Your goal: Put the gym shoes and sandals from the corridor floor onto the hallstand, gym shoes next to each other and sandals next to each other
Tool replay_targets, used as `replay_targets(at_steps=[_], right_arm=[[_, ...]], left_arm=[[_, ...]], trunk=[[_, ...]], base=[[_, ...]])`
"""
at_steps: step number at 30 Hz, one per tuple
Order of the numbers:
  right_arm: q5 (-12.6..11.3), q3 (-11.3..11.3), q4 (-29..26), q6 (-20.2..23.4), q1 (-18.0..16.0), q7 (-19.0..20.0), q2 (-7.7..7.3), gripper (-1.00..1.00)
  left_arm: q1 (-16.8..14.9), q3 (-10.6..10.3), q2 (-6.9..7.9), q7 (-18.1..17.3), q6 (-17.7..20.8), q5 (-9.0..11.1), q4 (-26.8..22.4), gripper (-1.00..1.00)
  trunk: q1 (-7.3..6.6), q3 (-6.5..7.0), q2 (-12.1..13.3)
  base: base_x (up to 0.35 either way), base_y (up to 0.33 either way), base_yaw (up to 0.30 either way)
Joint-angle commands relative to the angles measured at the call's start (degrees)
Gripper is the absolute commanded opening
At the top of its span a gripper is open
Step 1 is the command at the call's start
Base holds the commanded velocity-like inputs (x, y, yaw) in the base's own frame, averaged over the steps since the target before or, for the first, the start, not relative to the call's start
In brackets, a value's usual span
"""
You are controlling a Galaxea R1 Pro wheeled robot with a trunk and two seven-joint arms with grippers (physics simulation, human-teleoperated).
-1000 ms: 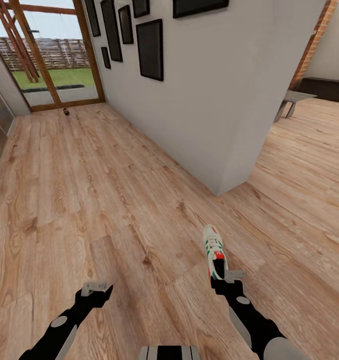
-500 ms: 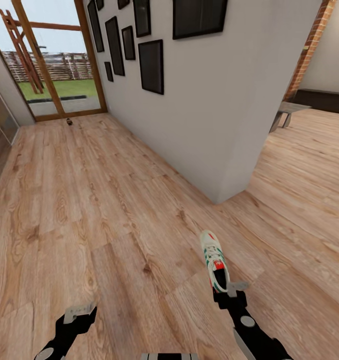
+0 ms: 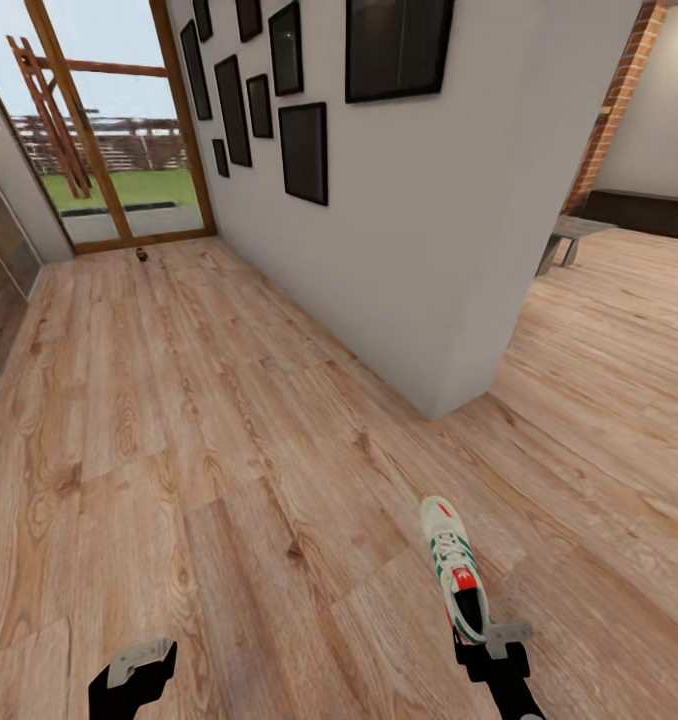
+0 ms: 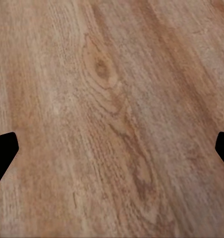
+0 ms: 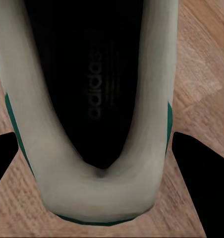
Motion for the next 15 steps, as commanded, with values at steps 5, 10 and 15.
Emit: replay_targets(at_steps=[5, 10, 15], right_arm=[[-0.4, 0.5, 0.7, -0.2, 0.0, -0.2, -0.02, -1.00], [-0.4, 0.5, 1.3, -0.2, 0.0, -0.1, -0.02, -1.00], [-0.4, 0.5, 1.8, -0.1, 0.0, -0.1, -0.02, -1.00]], left_arm=[[0.0, -0.2, -0.04, -0.1, -0.1, 0.4, 0.0, 1.00], [0.0, -0.2, -0.12, -0.1, -0.1, 0.4, 0.1, 1.00], [0.0, -0.2, -0.17, -0.1, -0.2, 0.4, 0.1, 1.00]], trunk=[[-0.01, 0.19, 0.0], [-0.01, 0.60, 0.0], [-0.01, 1.04, 0.0]], base=[[0.000, 0.000, 0.000], [0.000, 0.000, 0.000], [0.000, 0.000, 0.000]])
